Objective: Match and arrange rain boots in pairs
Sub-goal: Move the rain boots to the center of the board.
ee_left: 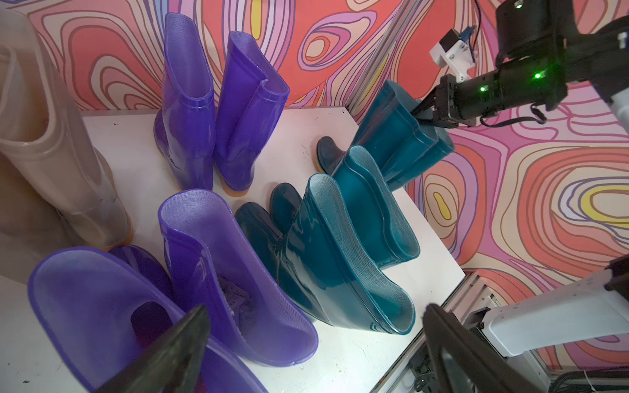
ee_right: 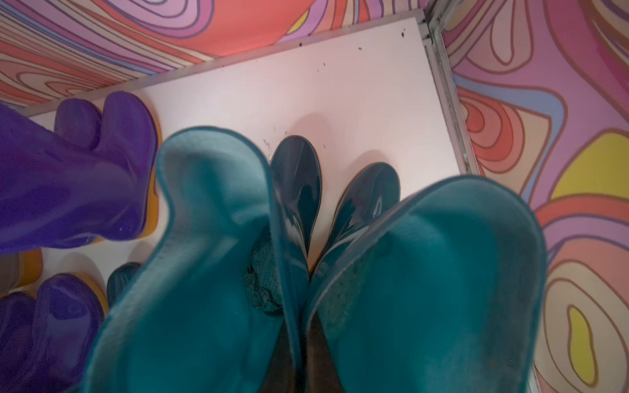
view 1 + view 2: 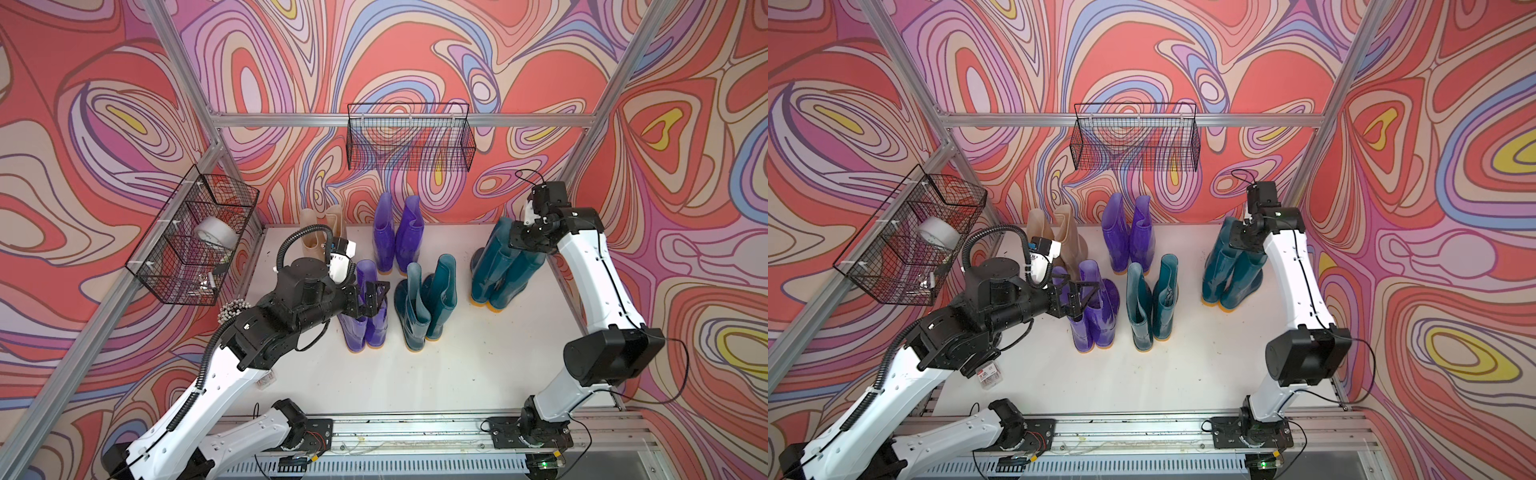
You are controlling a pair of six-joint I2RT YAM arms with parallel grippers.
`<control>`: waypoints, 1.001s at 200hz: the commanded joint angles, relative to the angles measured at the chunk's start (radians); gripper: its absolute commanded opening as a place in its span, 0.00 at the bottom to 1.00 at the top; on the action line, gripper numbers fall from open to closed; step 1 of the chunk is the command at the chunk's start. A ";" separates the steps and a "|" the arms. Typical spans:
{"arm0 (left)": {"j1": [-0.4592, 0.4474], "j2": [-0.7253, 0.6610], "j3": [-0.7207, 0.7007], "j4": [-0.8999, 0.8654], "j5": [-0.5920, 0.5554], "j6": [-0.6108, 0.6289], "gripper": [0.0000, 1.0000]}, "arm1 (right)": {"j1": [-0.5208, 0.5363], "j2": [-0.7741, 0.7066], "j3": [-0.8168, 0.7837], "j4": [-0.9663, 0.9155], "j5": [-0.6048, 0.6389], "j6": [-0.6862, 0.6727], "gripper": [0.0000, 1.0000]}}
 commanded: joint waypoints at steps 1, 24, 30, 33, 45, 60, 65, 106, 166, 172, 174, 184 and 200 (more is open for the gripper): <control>0.006 0.011 0.040 -0.024 -0.029 0.017 1.00 | 0.013 0.047 0.139 0.159 -0.036 0.014 0.00; 0.006 0.027 0.063 -0.036 -0.035 0.017 1.00 | 0.052 0.197 0.335 0.130 -0.031 0.012 0.00; 0.007 0.027 0.064 -0.034 -0.034 0.014 1.00 | 0.063 0.233 0.388 0.118 -0.028 0.007 0.00; 0.006 0.027 0.064 -0.034 -0.035 0.013 1.00 | 0.070 0.254 0.425 0.109 -0.025 0.004 0.00; 0.006 0.029 0.066 -0.033 -0.036 0.012 1.00 | 0.088 0.339 0.563 0.063 -0.020 -0.009 0.00; 0.006 0.029 0.066 -0.037 -0.045 0.011 1.00 | 0.095 0.419 0.665 0.035 -0.048 -0.011 0.00; 0.006 0.029 0.065 -0.038 -0.049 0.010 1.00 | 0.098 0.432 0.672 0.039 -0.053 -0.010 0.00; 0.006 0.033 0.070 -0.049 -0.066 0.016 1.00 | 0.137 0.435 0.611 0.132 -0.091 0.013 0.00; 0.006 0.025 0.060 -0.047 -0.074 0.022 1.00 | 0.192 0.441 0.601 0.153 -0.099 0.048 0.00; 0.006 0.023 0.057 -0.047 -0.077 0.022 1.00 | 0.194 0.447 0.600 0.145 -0.091 0.049 0.00; 0.006 0.022 0.057 -0.047 -0.077 0.022 1.00 | 0.196 0.449 0.597 0.145 -0.087 0.048 0.00; 0.006 0.015 0.054 -0.050 -0.083 0.027 1.00 | 0.201 0.443 0.577 0.149 -0.078 0.045 0.00; 0.006 0.003 0.056 -0.064 -0.111 0.038 1.00 | 0.203 0.425 0.555 0.168 -0.075 0.055 0.05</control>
